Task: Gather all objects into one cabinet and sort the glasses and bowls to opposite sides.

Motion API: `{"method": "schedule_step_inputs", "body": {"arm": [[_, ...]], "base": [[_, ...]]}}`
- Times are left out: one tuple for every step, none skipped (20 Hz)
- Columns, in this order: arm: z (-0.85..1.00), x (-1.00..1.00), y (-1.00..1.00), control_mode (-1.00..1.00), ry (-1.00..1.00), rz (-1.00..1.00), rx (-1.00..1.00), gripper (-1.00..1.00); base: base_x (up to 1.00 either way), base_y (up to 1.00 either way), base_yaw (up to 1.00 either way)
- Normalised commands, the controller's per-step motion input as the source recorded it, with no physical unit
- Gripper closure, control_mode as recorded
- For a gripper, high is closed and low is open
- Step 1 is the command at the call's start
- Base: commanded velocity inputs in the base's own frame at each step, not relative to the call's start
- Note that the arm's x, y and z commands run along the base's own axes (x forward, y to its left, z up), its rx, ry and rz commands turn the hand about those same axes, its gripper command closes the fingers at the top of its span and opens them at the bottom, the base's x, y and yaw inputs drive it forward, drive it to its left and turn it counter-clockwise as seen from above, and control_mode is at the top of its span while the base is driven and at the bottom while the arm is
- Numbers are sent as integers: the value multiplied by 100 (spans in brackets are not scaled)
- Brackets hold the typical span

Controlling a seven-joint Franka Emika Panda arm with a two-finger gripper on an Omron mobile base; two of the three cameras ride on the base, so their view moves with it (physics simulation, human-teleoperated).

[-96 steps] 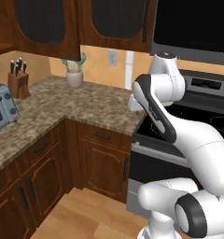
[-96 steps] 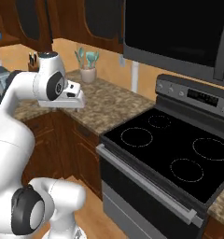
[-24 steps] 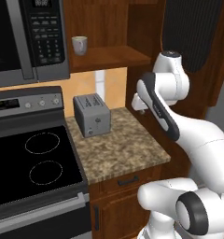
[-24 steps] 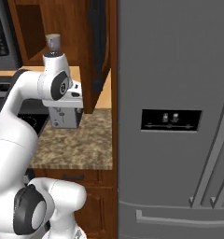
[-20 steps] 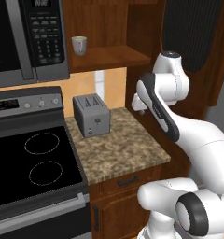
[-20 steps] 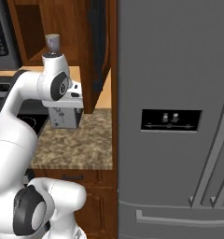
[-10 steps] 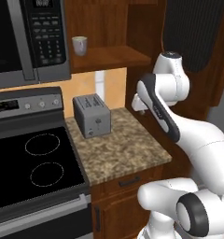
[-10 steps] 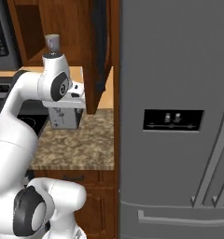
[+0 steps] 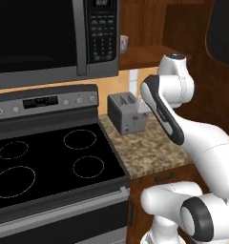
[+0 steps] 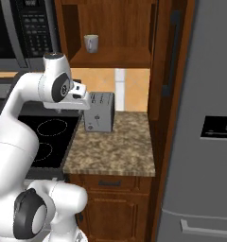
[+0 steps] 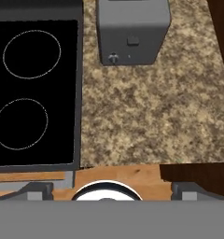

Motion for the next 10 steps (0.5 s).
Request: {"method": "schedule_step_inputs", "body": {"arm": [[0, 0, 0, 100, 0, 0, 0, -100], [0, 0, 0, 100, 0, 0, 0, -100], [0, 0, 0, 100, 0, 0, 0, -100], [0, 0, 0, 100, 0, 0, 0, -100], [0, 0, 0, 100, 0, 0, 0, -100], [0, 0, 0, 100, 0, 0, 0, -100], [0, 0, 0, 100, 0, 0, 0, -100], [0, 0, 0, 100, 0, 0, 0, -100], [0, 0, 0, 100, 0, 0, 0, -100], [0, 0, 0, 100, 0, 0, 0, -100]], "base": [[69, 0, 3], [69, -22, 1], [65, -16, 1], [74, -19, 0], [99, -44, 0], [100, -66, 0], [100, -70, 0], [100, -73, 0], [100, -68, 0], [100, -57, 0]]}}
